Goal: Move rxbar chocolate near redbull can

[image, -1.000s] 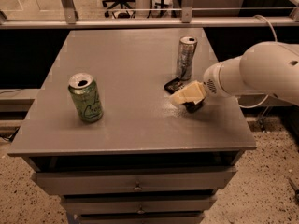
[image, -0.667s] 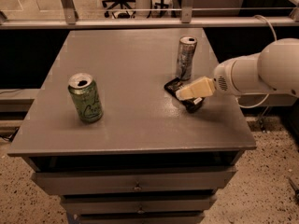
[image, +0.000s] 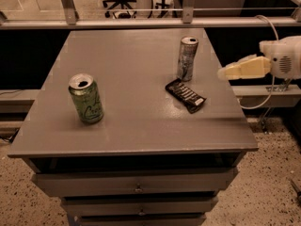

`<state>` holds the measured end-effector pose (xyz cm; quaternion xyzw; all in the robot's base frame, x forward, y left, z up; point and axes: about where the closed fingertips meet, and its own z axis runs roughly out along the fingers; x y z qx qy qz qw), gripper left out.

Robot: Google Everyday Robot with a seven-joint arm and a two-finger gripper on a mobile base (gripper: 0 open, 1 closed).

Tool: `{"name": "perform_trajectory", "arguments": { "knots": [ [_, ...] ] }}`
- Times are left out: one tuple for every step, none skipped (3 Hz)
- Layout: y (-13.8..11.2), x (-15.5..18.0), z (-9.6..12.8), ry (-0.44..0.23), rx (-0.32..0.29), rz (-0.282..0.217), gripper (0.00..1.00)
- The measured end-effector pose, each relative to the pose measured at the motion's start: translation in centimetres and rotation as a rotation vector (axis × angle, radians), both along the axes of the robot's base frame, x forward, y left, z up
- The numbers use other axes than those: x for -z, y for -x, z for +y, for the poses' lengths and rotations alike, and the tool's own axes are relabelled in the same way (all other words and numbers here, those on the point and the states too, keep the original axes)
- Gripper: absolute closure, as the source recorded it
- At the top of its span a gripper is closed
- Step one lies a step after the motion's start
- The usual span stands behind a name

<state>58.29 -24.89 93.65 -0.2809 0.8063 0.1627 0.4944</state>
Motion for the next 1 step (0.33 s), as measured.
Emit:
{"name": "perform_trajectory", "arguments": {
  "knots": [
    [-0.32,-2.21,-0.41,0.018,-0.015,-0.053,0.00]
  ]
}}
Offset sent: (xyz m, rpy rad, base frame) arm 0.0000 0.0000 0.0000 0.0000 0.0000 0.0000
